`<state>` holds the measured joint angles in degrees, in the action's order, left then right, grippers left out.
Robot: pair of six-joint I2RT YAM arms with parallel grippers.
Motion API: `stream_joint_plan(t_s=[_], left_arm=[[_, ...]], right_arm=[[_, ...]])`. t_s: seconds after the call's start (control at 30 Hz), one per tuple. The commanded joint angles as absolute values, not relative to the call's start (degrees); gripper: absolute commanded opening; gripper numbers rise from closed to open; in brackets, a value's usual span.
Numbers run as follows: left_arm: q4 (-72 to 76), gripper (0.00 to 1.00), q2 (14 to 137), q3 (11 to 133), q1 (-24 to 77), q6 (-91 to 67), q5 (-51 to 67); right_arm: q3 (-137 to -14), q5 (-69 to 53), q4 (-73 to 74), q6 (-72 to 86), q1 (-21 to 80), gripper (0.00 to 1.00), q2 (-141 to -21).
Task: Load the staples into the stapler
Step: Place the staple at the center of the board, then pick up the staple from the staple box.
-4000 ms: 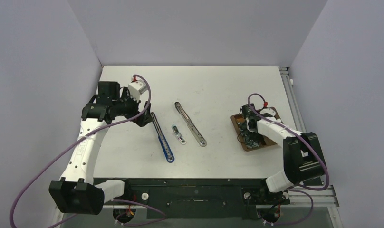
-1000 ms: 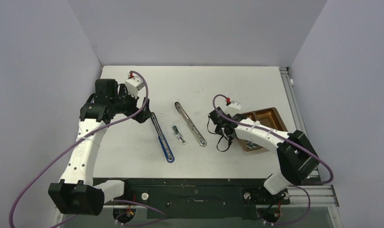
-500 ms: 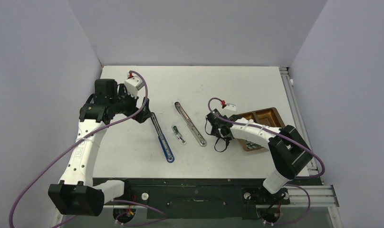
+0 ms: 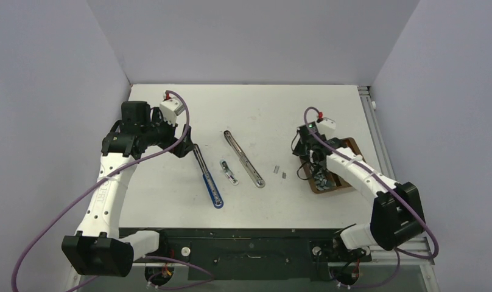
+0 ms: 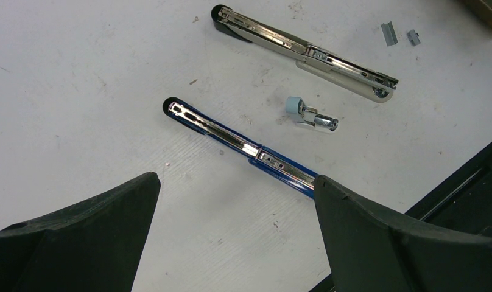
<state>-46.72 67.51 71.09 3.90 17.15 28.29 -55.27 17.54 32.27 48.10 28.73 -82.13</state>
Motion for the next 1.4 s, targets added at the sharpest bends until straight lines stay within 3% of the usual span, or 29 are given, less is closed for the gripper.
stream_joint_plan(t_s=[0.0,0.33,0.9,1.37], left_arm=[[-45.18,0.96,66.26,72.51,3.43,16.96,29.28],[-45.44,0.96,66.79,73.03,3.43,17.03,29.62],[-45.18,0.96,67.10,72.77,3.43,17.03,29.33],[-45.44,0.96,66.72,72.63,3.43,17.05,29.02]], right_arm=[[-54.82,16.40,33.71,43.04,21.37,0.51,-77.94],[-48.79,16.09,31.52,45.34,13.13,0.48,-78.45],[-42.72,14.81,27.06,49.92,12.83,0.37,-81.49],[-43.32,15.03,24.83,49.65,12.49,0.35,-83.93]])
